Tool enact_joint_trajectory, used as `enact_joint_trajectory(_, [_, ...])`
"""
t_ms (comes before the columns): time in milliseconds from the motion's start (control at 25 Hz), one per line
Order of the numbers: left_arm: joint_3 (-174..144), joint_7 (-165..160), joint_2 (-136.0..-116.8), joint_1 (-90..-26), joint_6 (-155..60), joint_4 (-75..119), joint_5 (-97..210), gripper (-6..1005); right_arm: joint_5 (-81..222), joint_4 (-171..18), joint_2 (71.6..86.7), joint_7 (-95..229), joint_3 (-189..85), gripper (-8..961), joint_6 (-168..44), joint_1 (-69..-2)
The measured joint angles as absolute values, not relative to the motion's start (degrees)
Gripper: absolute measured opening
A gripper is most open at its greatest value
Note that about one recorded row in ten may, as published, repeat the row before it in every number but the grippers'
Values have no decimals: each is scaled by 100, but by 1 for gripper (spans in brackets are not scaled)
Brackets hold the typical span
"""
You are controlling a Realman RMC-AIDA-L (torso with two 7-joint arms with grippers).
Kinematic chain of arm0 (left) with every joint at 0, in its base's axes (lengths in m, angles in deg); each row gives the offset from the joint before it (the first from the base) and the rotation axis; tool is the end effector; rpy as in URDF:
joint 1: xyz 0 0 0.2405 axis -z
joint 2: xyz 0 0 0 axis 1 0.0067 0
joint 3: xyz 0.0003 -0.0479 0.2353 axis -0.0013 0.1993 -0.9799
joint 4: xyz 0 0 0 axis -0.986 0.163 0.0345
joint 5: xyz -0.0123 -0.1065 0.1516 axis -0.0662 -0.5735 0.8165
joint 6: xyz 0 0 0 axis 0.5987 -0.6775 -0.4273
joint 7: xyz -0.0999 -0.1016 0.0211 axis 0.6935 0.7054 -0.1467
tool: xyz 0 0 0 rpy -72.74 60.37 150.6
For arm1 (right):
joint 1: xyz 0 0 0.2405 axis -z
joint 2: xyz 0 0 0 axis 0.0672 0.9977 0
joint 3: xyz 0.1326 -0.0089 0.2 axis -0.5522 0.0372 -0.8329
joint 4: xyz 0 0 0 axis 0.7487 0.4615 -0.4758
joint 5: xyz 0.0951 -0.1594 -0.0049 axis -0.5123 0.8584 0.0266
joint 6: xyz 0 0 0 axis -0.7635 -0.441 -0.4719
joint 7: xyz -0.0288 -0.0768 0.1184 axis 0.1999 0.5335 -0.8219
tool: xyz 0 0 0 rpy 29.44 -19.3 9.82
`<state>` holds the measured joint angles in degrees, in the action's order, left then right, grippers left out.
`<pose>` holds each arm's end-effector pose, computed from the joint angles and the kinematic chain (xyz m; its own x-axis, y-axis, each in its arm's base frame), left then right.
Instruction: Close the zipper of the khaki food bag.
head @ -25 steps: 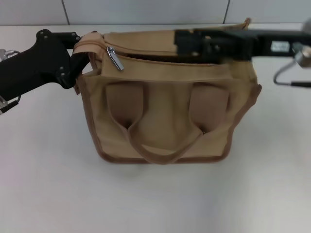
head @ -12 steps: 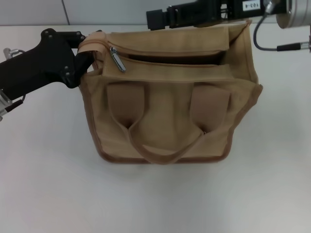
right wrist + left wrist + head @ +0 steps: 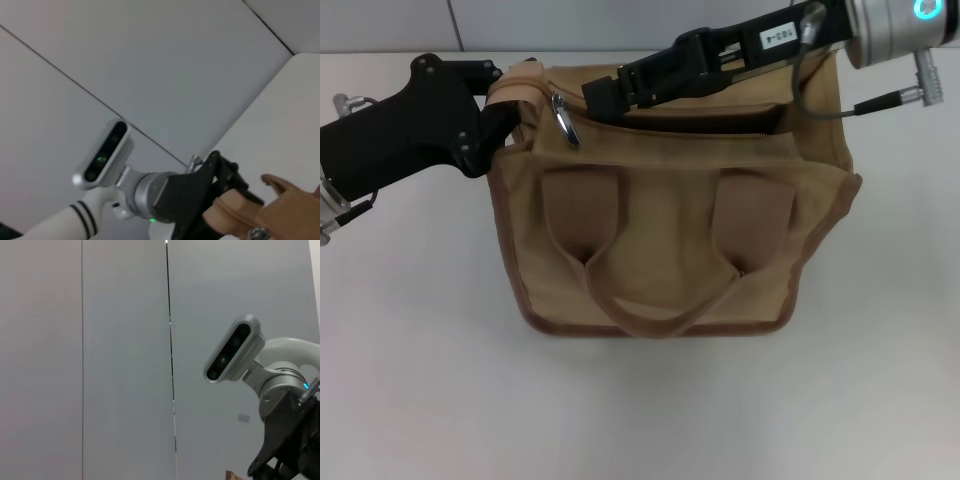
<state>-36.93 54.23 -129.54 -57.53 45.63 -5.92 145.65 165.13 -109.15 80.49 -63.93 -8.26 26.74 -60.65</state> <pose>-0.2083 0.3057 0.0440 0.6484 -0.0882 0.7562 0.2743 -0.8995 -0.3401 0.0745 0.3577 0.0159 0.6159 -0.7474 -0.2493 -0.6477 -0.6605 0.3798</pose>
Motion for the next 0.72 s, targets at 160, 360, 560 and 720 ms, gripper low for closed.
enact_joint_trajectory(160, [-3679,5421,-12953,-5748,4577,-590,14565,4,16513,-10910,8080,-6466,-649,383,2381,-6092])
enact_joint_trajectory(360, [-3690,5424,-12953,-5713,4582,-590,14566,4,16513,-10906,8123,-6490,-434,378,2165,-6166])
enact_joint_trajectory(560, [-3679,5456,-12953,-5657,4587,-590,14566,5,16514,-10915,8161,-6513,-357,374,2109,-6224])
enact_joint_trajectory(720, [-3692,5444,-12953,-5606,4585,-590,14568,5,16513,-10917,8195,-6534,-289,373,2096,-6254])
